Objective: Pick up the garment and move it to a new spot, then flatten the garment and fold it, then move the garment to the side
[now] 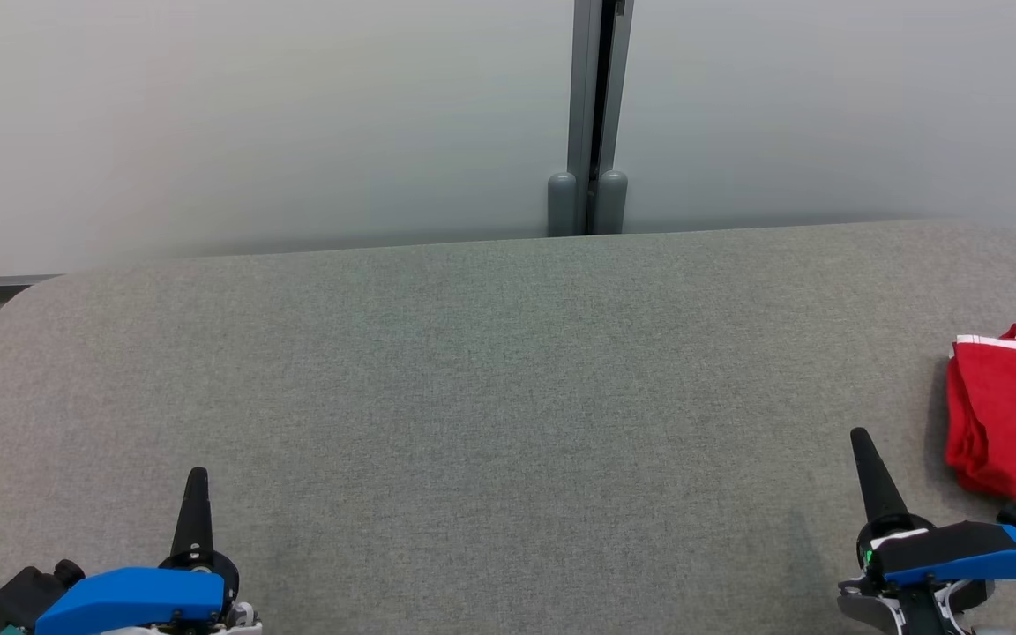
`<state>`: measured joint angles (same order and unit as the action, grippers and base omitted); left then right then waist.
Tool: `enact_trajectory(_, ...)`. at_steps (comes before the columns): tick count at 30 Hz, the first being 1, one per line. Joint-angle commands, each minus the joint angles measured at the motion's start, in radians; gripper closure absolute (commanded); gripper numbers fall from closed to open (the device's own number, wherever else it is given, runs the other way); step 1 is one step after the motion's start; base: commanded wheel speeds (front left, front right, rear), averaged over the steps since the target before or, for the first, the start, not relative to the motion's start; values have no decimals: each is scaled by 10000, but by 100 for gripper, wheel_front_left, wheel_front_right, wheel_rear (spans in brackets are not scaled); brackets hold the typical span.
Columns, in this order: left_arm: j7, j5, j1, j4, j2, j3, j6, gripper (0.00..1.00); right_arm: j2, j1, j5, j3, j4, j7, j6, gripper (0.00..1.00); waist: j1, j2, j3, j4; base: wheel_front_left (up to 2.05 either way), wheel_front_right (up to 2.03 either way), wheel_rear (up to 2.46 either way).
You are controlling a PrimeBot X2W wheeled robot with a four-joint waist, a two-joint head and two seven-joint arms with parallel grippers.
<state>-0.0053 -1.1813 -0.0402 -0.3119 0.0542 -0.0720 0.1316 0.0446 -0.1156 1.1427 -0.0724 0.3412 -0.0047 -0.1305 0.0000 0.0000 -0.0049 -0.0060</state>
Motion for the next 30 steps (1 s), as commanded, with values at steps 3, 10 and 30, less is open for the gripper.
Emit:
enact_trajectory(3, 112, -347, -244, 158, -1, -61, -9, 100, 64, 5, 392, -56, -182, 108, -3, 100, 0, 0, 4, 3, 0, 0, 0)
enact_trajectory(10, 287, -971, -340, 239, -7, -122, -10, 100, 68, 21, 1074, -117, -317, 283, -3, 100, 0, 0, 13, 11, 0, 0, 0)
enact_trajectory(30, 740, -2563, -542, 464, -25, -291, -13, 100, 77, 67, 2799, -262, -644, 732, -3, 100, 0, 0, 41, 31, 0, 0, 0)
